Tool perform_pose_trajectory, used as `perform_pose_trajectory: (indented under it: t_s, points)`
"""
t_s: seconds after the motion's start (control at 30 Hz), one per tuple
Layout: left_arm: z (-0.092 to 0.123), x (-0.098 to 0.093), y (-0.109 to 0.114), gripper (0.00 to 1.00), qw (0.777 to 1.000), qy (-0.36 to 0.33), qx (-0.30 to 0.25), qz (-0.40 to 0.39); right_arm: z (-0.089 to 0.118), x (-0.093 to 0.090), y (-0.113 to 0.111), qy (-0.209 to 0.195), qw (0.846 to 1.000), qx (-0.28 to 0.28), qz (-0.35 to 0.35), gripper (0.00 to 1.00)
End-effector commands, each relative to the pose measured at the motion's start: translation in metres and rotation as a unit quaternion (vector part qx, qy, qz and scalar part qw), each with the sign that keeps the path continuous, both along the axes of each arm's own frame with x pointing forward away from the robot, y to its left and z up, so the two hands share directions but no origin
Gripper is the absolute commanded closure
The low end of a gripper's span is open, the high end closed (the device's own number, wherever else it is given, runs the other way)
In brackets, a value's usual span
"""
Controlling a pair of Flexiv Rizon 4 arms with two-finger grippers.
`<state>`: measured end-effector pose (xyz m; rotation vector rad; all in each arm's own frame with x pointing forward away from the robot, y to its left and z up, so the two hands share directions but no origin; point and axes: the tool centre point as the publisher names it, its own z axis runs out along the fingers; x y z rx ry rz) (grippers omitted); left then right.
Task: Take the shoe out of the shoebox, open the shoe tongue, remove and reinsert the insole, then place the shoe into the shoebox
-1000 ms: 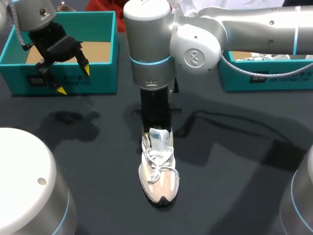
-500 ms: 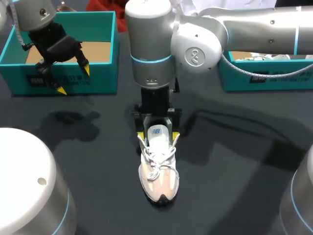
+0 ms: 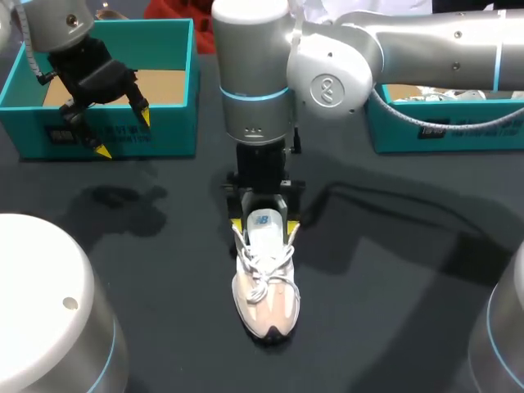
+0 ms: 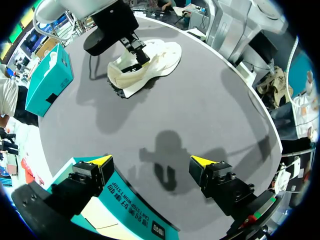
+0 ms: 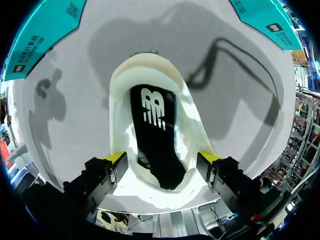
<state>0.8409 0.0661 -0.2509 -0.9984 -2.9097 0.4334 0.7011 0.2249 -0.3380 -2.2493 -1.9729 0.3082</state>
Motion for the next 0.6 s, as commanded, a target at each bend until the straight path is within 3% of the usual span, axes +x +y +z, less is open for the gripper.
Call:
perform_pose_trajectory:
  t_s: [0.03,0.3,0.6]
  points:
    - [0.0,0.0,0.0,0.0,1.0,0.0,0.001,0.0,0.006,-0.004,-0.003,-0.005,1.0,-0.001,0.0,0.18]
    - [0.0,0.0,0.0,0.0,1.0,0.0,0.001,0.0,0.01,-0.01,-0.009,-0.008,1.0,0.001,0.003,0.24]
    - [0.0,0.0,0.0,0.0,1.0,0.0,0.001,0.0,0.005,-0.01,-0.015,-0.014,1.0,0.018,0.016,0.19]
